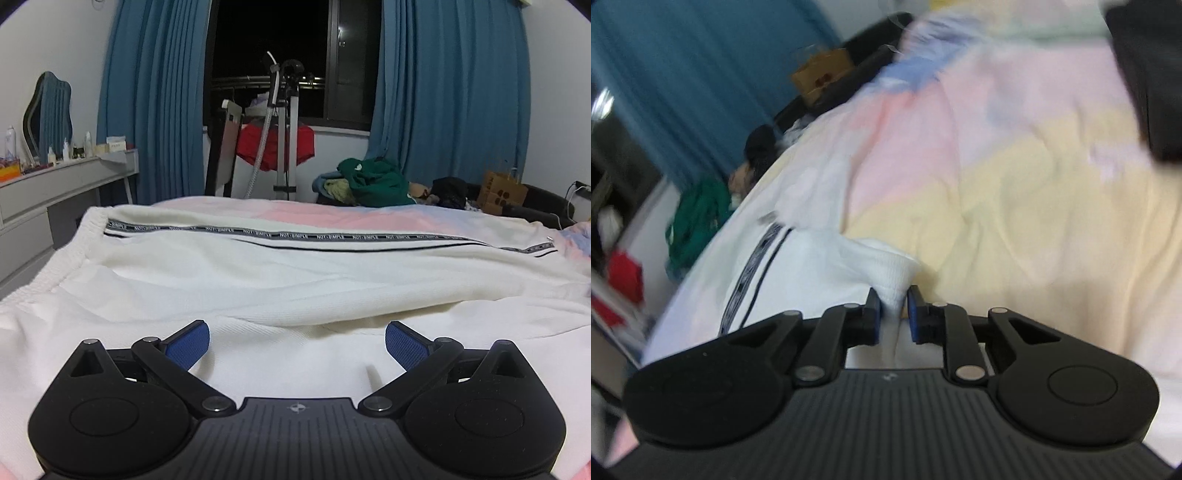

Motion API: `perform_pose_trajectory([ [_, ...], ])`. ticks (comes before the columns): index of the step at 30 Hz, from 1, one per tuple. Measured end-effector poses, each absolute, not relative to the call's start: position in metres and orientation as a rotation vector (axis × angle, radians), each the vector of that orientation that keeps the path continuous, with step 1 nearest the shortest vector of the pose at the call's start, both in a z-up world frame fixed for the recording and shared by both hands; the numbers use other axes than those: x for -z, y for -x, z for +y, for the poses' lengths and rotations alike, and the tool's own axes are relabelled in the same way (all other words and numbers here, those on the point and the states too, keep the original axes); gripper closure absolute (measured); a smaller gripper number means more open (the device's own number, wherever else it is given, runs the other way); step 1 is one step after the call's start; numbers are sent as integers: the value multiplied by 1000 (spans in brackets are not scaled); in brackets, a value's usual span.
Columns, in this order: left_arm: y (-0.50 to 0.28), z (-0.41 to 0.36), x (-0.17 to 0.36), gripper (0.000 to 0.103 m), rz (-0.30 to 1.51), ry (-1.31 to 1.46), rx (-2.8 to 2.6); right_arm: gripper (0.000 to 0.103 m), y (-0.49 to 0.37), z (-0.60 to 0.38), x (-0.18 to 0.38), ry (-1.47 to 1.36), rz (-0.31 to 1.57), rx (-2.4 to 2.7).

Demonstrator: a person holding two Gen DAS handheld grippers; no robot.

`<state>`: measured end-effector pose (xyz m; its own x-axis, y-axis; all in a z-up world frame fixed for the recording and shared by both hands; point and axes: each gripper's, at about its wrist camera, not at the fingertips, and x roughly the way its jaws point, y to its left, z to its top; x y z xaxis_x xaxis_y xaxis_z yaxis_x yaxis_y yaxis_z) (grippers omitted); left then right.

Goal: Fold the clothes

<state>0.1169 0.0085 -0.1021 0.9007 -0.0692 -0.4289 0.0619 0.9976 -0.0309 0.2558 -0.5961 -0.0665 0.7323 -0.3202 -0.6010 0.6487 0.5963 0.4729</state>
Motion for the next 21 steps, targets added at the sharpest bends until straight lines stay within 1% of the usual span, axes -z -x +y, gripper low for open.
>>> perform_pose_trajectory([
  [3, -110, 6, 96, 1, 433, 15, 83, 84, -246, -574, 38, -610, 503, 566],
  [9, -90, 4, 85, 1, 465, 52, 117, 84, -208, -515, -14, -479, 491, 448],
  [12, -76, 6, 84, 1, 504, 44, 105, 84, -178, -466, -28, -429, 474, 353],
  [14, -65, 9, 80, 1, 502, 39, 109, 84, -158, -434, -37, -397, 465, 290],
  [18, -45, 13, 71, 1, 482, 21, 82, 84, -132, -374, -45, -316, 513, 149],
  [21, -37, 17, 65, 1, 504, 31, 58, 84, -111, -347, -56, -305, 497, 52],
])
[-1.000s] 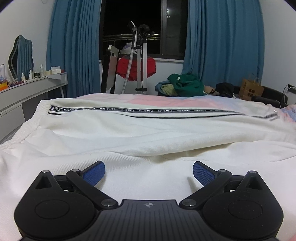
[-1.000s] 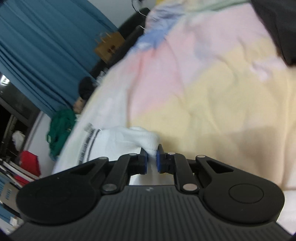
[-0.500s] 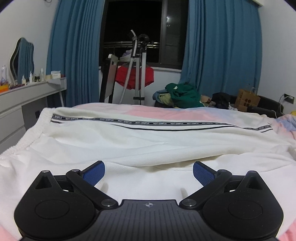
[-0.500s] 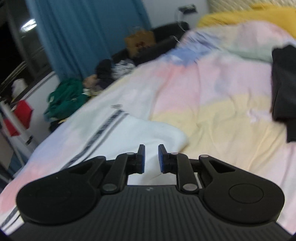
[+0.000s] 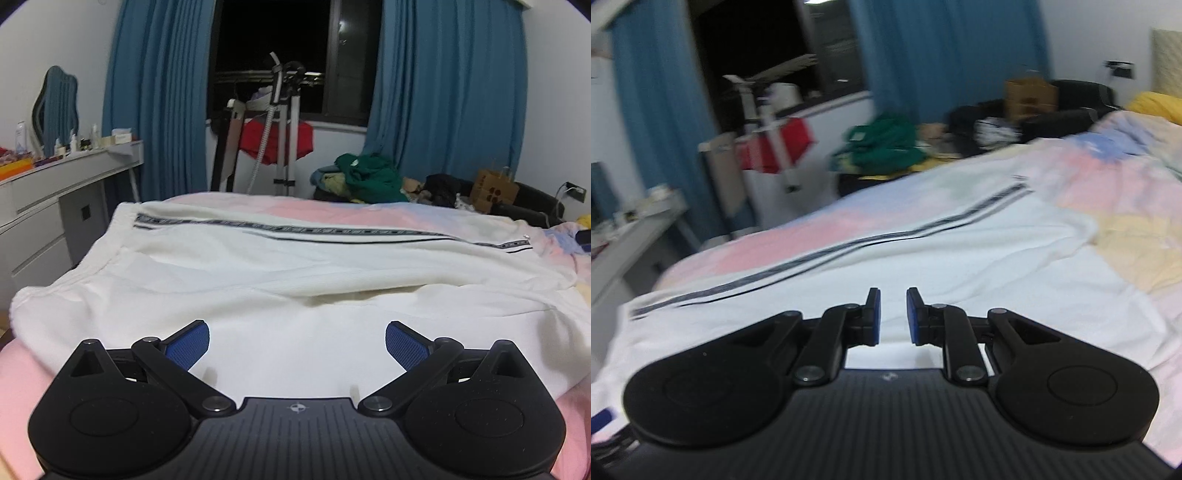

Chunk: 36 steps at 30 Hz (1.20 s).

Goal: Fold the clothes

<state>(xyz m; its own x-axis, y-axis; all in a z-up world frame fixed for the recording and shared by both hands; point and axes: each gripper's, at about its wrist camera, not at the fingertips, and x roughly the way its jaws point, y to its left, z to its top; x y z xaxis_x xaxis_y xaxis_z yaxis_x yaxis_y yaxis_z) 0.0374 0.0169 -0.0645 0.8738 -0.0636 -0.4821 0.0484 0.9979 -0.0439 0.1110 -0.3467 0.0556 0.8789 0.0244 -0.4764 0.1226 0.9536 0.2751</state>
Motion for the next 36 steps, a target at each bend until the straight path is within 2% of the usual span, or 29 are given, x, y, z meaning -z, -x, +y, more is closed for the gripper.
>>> perform_pose_trajectory([
  [4, -20, 16, 55, 1, 495, 43, 58, 84, -82, -316, -59, -274, 485, -29],
  [6, -12, 15, 52, 1, 490, 41, 67, 78, -69, -306, -56, -245, 481, -42],
  [10, -4, 9, 49, 1, 487, 38, 97, 73, -50, -295, -49, -172, 468, -34],
  [13, 1, 4, 45, 1, 470, 28, 111, 49, -46, -296, -46, -158, 478, -23],
  [15, 3, 1, 42, 1, 451, 19, 116, 28, -43, -297, -45, -159, 476, -21],
  [18, 6, -2, 41, 0, 421, 10, 122, 16, -43, -303, -45, -180, 456, -23],
  [23, 2, -5, 46, 0, 441, 33, 161, 16, -45, -299, -39, -165, 469, -13],
  [28, -13, 1, 61, 0, 535, 66, 150, 16, -48, -296, -34, -148, 499, -8],
  [36, -41, 57, 74, 0, 684, 276, -40, 16, -50, -305, -28, -206, 539, 9],
])
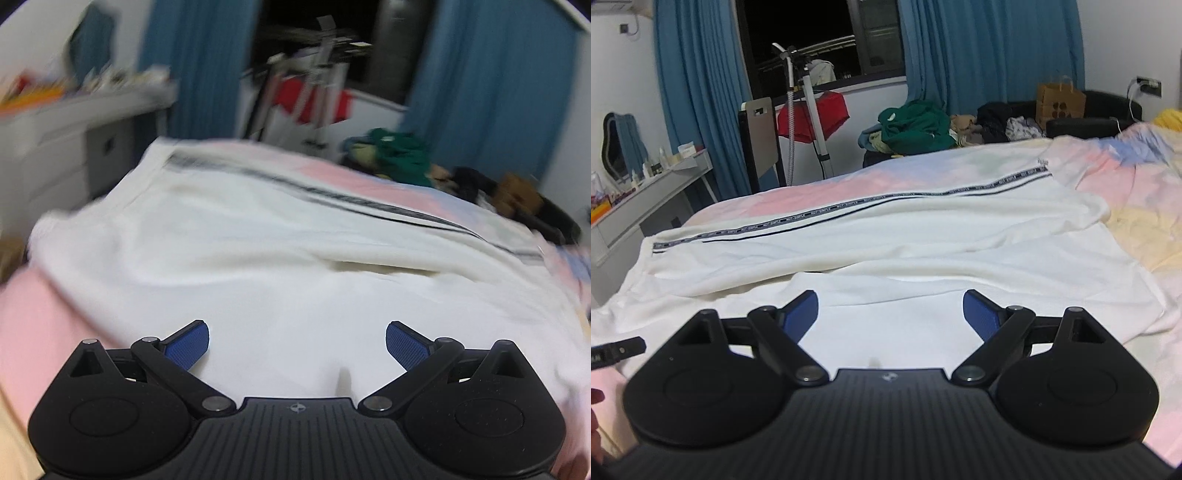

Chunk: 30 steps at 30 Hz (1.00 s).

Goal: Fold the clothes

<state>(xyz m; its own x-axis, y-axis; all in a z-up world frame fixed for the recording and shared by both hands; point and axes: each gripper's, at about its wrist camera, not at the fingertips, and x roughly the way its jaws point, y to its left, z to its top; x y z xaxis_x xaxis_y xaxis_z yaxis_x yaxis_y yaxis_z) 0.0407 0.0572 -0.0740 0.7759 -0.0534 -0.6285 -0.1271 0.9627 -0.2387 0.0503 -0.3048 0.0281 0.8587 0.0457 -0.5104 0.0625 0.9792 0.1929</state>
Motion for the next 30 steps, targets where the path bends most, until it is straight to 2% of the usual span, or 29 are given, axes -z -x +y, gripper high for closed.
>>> perform_pose_trajectory([
  [12, -51, 156, 90, 1, 747, 818, -146, 16, -50, -314, -25, -275, 561, 30],
  [20, -55, 187, 104, 4, 760, 1006, -154, 16, -51, -321, -22, -340, 569, 50],
  [25, -48, 191, 101, 1, 771, 982, -213, 16, -50, -332, -22, -399, 558, 83],
  [30, -63, 208, 127, 3, 821, 1104, -174, 16, -39, -353, -28, -474, 487, 158],
])
